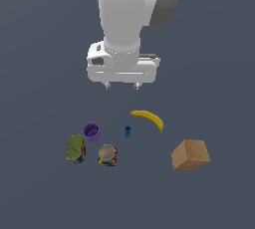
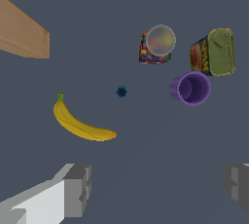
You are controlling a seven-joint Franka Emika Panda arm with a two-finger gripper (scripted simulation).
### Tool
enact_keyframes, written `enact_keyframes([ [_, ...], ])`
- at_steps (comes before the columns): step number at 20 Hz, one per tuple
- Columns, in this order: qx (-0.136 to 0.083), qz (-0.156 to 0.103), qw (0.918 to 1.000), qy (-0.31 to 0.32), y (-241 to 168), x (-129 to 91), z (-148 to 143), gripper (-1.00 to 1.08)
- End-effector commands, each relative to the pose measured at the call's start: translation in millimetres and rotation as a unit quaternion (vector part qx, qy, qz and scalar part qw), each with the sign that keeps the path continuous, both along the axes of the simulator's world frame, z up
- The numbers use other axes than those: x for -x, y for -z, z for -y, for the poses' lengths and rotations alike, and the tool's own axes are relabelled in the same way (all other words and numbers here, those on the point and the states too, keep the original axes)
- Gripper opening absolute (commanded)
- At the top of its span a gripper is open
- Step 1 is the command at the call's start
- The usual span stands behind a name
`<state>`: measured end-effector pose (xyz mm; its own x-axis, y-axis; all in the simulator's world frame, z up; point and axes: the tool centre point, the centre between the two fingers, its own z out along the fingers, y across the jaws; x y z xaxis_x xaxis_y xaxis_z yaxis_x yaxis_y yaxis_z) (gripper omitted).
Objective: Pick up a designated object from a clutter of objects.
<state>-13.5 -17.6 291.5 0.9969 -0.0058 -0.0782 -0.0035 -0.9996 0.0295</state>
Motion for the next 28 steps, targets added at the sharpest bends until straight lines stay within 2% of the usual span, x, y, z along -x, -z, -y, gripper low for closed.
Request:
enact_keyframes([
  [1,0.000,-0.001,1.0000,-0.001,0,1,0,1.00],
  [9,0.000,0.004,0.9997,0.025,16,-7,-2,1.00],
  [17,-0.001,0.014,0.9956,0.092,60,-23,-7,1.00],
  [22,-0.001,0.023,0.9876,0.155,101,-35,-12,1.00],
  [28,-0.002,0.032,0.9733,0.227,149,-43,-16,1.00],
])
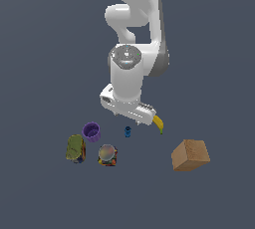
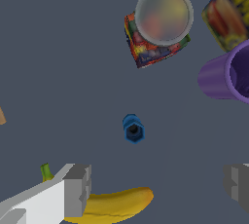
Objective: Pick up a designated object from a clutter of objects.
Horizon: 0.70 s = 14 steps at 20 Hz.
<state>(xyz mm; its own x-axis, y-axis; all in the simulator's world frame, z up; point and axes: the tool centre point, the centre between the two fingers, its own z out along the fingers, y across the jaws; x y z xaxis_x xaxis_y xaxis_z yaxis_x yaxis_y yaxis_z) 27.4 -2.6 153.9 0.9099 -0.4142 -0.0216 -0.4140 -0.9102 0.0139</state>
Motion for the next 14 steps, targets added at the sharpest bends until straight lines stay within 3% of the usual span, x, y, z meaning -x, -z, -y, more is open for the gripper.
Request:
enact_keyframes([
  [1,0.000,0.004,0.9996,0.028,18,-3,-1,1.00],
  [14,-0.001,0.013,0.9953,0.096,61,-5,-4,1.00],
])
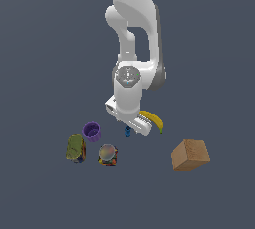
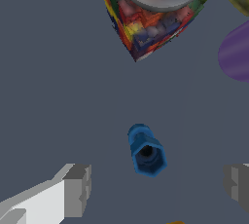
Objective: Pick up a designated object from a clutter of objects.
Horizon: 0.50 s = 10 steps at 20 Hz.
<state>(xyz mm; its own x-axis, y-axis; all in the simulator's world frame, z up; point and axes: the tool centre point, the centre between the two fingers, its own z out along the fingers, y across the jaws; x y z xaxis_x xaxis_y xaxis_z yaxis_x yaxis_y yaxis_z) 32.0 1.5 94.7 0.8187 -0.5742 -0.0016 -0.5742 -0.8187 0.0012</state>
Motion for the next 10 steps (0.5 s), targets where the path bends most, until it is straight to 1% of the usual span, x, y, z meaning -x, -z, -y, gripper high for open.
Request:
enact_keyframes([
  [1,0.000,0.001,1.0000,0.004,2,0,0,1.00],
  [5,0.000,0.000,1.0000,0.002,4,0,0,1.00],
  [10,0.000,0.000,1.0000,0.002,23,1,0,1.00],
])
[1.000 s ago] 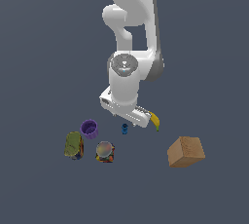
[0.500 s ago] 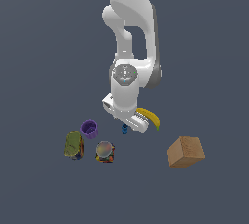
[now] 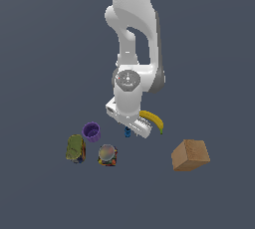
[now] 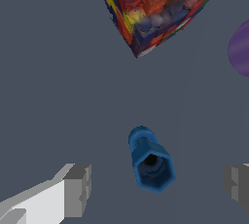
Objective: Pick up a designated object from a clutter of objects.
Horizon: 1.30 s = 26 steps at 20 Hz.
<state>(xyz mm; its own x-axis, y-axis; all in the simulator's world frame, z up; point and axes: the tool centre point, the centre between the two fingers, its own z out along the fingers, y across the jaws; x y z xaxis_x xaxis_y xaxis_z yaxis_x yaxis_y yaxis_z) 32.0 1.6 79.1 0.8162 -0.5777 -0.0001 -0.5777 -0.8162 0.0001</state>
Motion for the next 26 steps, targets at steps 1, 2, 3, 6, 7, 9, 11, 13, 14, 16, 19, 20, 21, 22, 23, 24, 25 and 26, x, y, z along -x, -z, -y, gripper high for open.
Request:
enact_keyframes([
  [1,0.000,0.000,1.0000,0.001,12,1,0,1.00],
  [2,0.000,0.000,1.0000,0.001,18,1,0,1.00],
  [3,0.000,0.000,1.0000,0.001,22,1,0,1.00],
  [6,0.000,0.000,1.0000,0.002,32,1,0,1.00],
  [7,0.000,0.000,1.0000,0.002,34,0,0,1.00],
  [9,0.000,0.000,1.0000,0.002,36,0,0,1.00],
  [11,0.000,0.000,1.0000,0.002,36,0,0,-1.00],
  [13,0.000,0.000,1.0000,0.002,36,0,0,-1.00],
  [14,0.000,0.000,1.0000,0.002,36,0,0,-1.00],
  [16,0.000,0.000,1.0000,0.002,36,0,0,-1.00],
  [19,0.000,0.000,1.0000,0.002,36,0,0,-1.00],
  [20,0.000,0.000,1.0000,0.002,36,0,0,-1.00],
  [21,0.000,0.000,1.0000,0.002,36,0,0,-1.00],
  [22,0.000,0.000,1.0000,0.002,36,0,0,-1.00],
  [23,0.000,0.000,1.0000,0.002,35,0,0,-1.00],
  [24,0.000,0.000,1.0000,0.002,34,0,0,-1.00],
  [25,0.000,0.000,1.0000,0.002,32,0,0,-1.00],
  [26,0.000,0.000,1.0000,0.002,29,0,0,-1.00],
])
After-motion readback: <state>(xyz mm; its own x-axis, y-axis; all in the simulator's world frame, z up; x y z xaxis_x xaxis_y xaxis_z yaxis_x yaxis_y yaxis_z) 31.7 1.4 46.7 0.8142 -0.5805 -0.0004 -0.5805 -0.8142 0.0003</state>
